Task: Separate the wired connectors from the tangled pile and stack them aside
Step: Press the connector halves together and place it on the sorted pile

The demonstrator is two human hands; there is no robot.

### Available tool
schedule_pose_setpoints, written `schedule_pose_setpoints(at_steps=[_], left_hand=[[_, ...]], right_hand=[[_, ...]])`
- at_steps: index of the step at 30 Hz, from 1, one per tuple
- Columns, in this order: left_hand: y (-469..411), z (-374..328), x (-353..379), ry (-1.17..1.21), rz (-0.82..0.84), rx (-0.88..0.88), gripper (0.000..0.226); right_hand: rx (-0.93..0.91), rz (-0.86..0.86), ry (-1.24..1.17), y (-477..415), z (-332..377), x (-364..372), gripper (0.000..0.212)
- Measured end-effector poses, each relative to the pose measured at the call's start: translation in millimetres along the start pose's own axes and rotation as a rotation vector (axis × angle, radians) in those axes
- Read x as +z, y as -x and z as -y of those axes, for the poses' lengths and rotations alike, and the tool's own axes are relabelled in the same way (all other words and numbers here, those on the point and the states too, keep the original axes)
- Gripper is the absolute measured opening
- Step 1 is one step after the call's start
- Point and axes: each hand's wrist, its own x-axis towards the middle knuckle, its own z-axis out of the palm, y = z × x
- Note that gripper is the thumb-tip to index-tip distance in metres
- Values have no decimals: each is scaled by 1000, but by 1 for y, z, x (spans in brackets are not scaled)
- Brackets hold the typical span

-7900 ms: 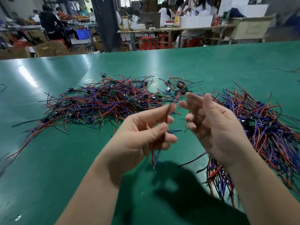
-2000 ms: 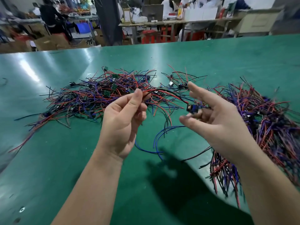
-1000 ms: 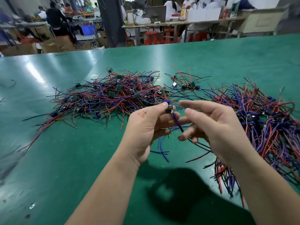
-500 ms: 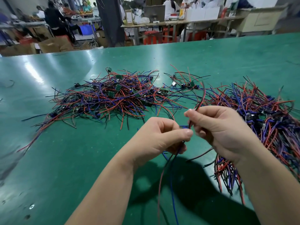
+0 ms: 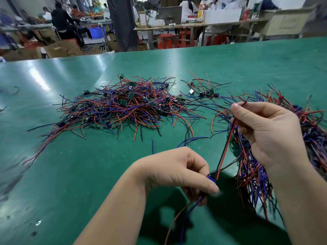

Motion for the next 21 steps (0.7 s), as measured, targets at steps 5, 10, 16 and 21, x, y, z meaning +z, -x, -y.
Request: schedule_pose_setpoints(at_steps=[5,10,16,21], left_hand=[[1,4,-4,-19,40,-31,14],[4,3,-3,75,160,122,13],[-5,5,-8,529,-67,510,27],[-14,1,-10,681,-264,591,31]], right_hand=[[-67,63,44,7,-2,7,15],[44,66,-52,3,-5,6,40],[231,101,-53,-5,-10,1,20],[175,515,114,8,-10,7,37]])
